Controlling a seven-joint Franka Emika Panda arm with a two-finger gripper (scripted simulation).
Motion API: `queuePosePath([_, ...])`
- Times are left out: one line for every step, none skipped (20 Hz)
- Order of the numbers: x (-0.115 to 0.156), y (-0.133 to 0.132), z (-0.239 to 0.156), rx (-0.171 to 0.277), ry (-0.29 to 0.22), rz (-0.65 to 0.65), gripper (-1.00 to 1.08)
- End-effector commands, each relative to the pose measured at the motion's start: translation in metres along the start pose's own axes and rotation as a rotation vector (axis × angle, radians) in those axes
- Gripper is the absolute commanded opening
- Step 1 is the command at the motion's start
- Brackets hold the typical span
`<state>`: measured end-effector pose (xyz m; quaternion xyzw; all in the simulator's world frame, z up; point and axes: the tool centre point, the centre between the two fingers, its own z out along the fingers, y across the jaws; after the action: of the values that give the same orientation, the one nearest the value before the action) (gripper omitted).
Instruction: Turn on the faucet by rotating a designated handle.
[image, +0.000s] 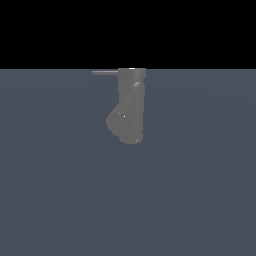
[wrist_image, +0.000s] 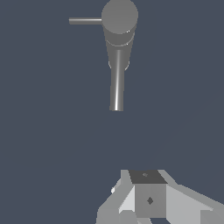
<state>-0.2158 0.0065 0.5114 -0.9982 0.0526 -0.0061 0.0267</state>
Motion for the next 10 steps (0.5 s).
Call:
queuePosePath([0.013,-0.003,0.001,0.018,-0.006,0.049,-1.0])
queuePosePath([0.019,-0.004,0.002,0.026,-0.01,0.072,-1.0])
queuePosePath([0.025,-0.005,0.003,0.033,-0.013,0.096,-1.0])
queuePosePath([0.032,-0.007,0.004,0.041,-0.017,0.121,-1.0])
queuePosePath([0.039,-0.008,0.005,0.048,-0.021,0.147,-1.0])
queuePosePath([0.045,-0.009,0.006,0.055,-0.025,0.173,-1.0])
queuePosePath([0.052,-0.011,0.008,0.061,-0.029,0.199,-1.0])
queuePosePath([0.059,-0.012,0.009,0.067,-0.033,0.225,-1.0])
queuePosePath([0.065,-0.013,0.011,0.073,-0.038,0.251,-1.0])
queuePosePath([0.072,-0.015,0.013,0.078,-0.042,0.278,-1.0])
